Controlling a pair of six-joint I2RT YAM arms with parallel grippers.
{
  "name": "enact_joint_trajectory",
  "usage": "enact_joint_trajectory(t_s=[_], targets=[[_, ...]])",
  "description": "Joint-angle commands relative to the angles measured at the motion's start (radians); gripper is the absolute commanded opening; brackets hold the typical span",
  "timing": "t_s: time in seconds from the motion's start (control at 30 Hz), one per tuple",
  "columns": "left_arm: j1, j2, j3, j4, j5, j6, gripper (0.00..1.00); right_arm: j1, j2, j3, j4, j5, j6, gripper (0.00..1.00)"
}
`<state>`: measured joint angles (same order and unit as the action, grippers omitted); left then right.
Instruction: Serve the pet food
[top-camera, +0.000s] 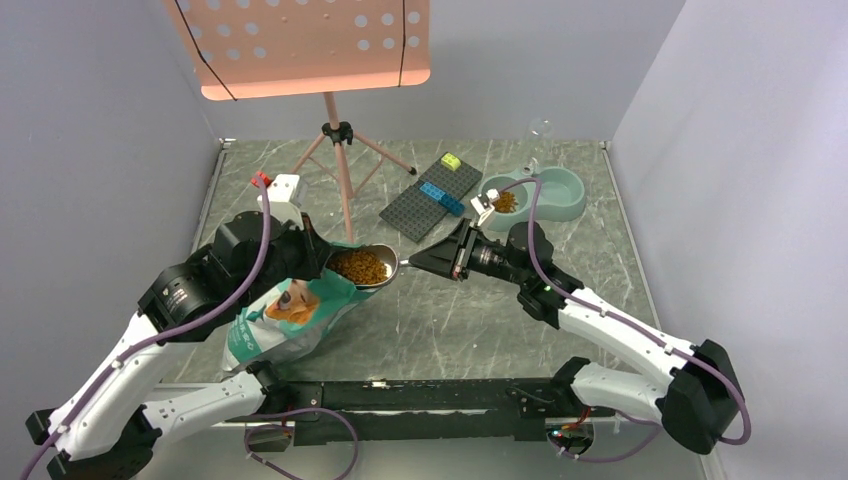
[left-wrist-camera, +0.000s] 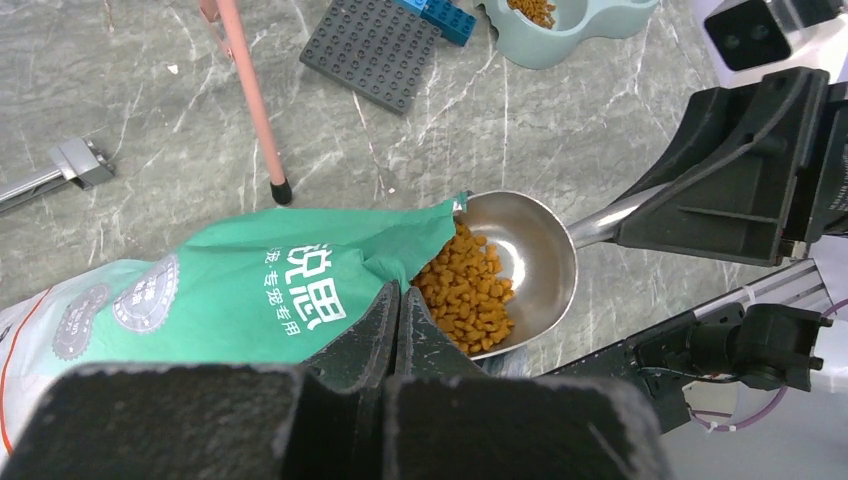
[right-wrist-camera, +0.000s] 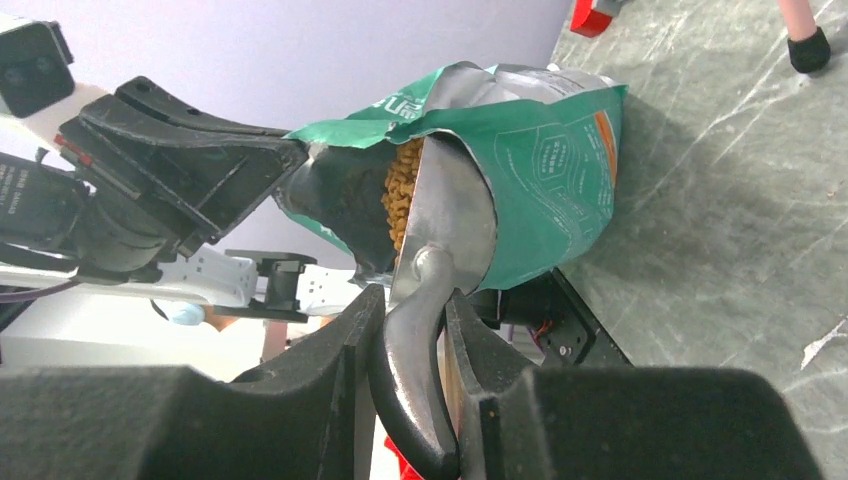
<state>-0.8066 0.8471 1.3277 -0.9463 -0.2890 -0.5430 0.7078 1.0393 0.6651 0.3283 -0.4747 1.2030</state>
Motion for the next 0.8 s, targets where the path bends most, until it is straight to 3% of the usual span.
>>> enact_joint_trajectory(t_s=[0.0,0.07,0.17,0.23,0.33,0.47,0.5,0.6,0.63,0.73,0.77], targets=[[-0.006,-0.009,0.058,0.196,0.006,-0.013,0.00,-0.032,-0.036,0.003,0.094,0.042,0.022,0.00],[-0.006,-0.004,0.065,0.193,0.004,-0.013,0.00,-0.056,-0.075,-0.015,0.058,0.048,0.009,0.00],[-0.006,0.006,0.079,0.185,0.004,-0.013,0.00,-0.060,0.012,-0.053,0.262,0.019,0.085,0.00],[-0.006,0.013,0.084,0.185,0.004,-0.016,0.00,-0.065,0.025,-0.070,0.305,-0.006,0.118,0.00],[-0.005,0.016,0.093,0.178,0.000,-0.018,0.00,-0.076,-0.092,-0.081,0.137,0.045,0.045,0.00],[-0.005,0.025,0.102,0.171,-0.005,-0.014,0.00,-0.076,0.064,-0.112,0.422,-0.027,0.167,0.00],[-0.005,0.030,0.105,0.173,-0.002,-0.013,0.00,-0.077,0.066,-0.116,0.429,-0.035,0.173,0.00],[-0.006,0.033,0.110,0.176,0.003,-0.016,0.00,-0.103,-0.089,-0.107,0.167,0.026,0.060,0.00],[-0.006,0.035,0.110,0.175,0.007,-0.015,0.00,-0.107,-0.090,-0.115,0.183,0.034,0.070,0.00],[-0.005,0.042,0.110,0.171,0.012,-0.014,0.00,-0.075,0.121,-0.054,0.418,-0.051,0.151,0.00],[-0.006,0.047,0.113,0.174,0.014,-0.015,0.00,-0.069,0.126,-0.032,0.408,-0.063,0.142,0.00]])
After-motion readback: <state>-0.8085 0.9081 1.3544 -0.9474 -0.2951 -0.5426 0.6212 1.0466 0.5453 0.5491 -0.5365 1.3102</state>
